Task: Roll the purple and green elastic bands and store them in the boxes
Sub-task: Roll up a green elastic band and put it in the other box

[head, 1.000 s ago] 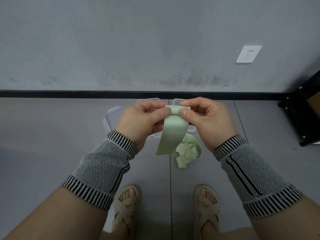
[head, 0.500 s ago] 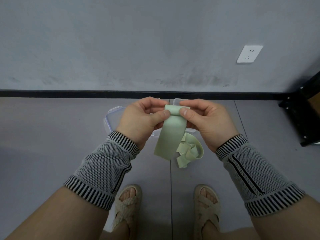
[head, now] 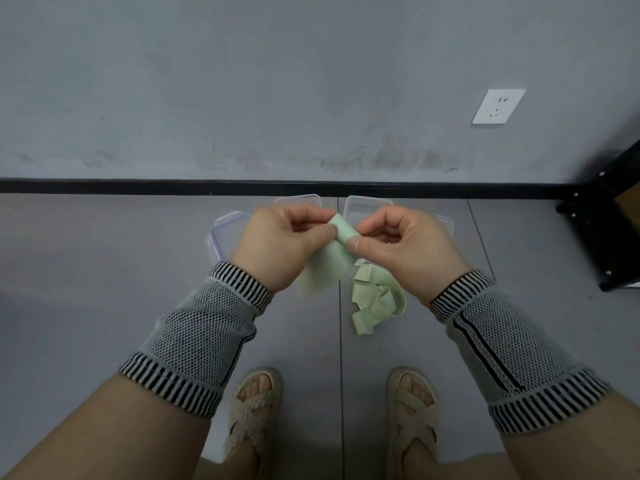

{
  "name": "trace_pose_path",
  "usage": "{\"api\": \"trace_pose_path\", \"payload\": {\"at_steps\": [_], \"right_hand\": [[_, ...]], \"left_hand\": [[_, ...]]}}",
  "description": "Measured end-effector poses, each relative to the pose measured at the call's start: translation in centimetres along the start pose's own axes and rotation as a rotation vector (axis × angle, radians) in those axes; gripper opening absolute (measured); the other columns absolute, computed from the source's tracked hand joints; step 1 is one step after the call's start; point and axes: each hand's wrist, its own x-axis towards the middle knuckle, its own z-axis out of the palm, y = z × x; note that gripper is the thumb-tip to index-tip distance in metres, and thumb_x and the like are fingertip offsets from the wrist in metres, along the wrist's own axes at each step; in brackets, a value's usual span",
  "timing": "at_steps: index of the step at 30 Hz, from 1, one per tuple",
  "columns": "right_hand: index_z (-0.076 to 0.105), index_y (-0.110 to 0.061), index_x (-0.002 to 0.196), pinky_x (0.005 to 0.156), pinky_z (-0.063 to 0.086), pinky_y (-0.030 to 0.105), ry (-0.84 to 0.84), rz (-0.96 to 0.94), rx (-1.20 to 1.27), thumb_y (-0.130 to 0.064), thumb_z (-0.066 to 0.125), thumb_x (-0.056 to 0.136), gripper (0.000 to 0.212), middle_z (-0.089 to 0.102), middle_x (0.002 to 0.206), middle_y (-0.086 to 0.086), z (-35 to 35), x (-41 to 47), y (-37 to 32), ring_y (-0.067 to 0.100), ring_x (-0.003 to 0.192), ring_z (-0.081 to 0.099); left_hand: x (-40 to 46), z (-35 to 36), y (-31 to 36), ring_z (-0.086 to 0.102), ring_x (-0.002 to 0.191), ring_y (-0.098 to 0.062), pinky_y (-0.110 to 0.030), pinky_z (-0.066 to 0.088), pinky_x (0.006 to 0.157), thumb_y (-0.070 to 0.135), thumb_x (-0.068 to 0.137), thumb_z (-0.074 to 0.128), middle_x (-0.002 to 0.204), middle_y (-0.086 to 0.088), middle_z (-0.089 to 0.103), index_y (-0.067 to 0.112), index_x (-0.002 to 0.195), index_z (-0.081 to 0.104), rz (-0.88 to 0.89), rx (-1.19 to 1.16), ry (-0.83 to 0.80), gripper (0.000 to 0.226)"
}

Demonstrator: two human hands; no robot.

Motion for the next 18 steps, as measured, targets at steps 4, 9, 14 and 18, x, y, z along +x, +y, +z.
{"api": "trace_pose_path", "payload": {"at_steps": [4, 9, 14, 18], "right_hand": [[0.064, -0.012, 0.088, 0.072, 0.057, 0.031, -0.036, -0.003, -0.067, -0.009, 0.077, 0.075, 0.019, 0.071, 0.079, 0.006, 0.3, 0.0, 0.2, 0.019, 0.071, 0.068], [0.065, -0.015, 0.091, 0.069, 0.053, 0.030, -0.052, 0.017, 0.124, -0.004, 0.068, 0.082, 0.015, 0.068, 0.074, 0.005, 0.3, 0.1, 0.3, 0.017, 0.068, 0.063], [0.065, -0.013, 0.107, 0.086, 0.049, 0.045, -0.103, 0.140, 0.354, -0.016, 0.066, 0.071, 0.037, 0.069, 0.088, 0.012, 0.3, 0.4, 0.7, 0.028, 0.086, 0.061], [0.067, -0.007, 0.106, 0.084, 0.051, 0.036, -0.197, 0.175, 0.365, -0.012, 0.061, 0.078, 0.028, 0.069, 0.095, 0.013, 0.2, 0.4, 0.8, 0.023, 0.087, 0.061]], "left_hand": [[-0.2, 0.2, 0.1, 0.059, 0.064, 0.011, -0.003, 0.044, 0.063, 0.010, 0.082, 0.068, 0.080, 0.010, 0.066, 0.020, 0.086, 0.068, 0.036, 0.141, -0.048, 0.010], [-0.1, -0.1, -0.3, 0.063, 0.080, -0.007, -0.022, 0.049, 0.077, 0.022, 0.089, 0.059, 0.085, 0.001, 0.070, 0.023, 0.094, 0.065, 0.067, 0.240, -0.073, 0.007], [-0.1, -0.7, -0.6, 0.057, 0.084, 0.000, -0.003, 0.038, 0.076, 0.017, 0.094, 0.051, 0.085, 0.020, 0.060, 0.029, 0.099, 0.064, 0.103, 0.350, -0.141, 0.018], [0.2, -1.1, -0.8, 0.056, 0.077, 0.002, -0.005, 0.039, 0.068, 0.021, 0.090, 0.057, 0.081, 0.015, 0.061, 0.028, 0.096, 0.065, 0.115, 0.429, -0.180, 0.012]]}}
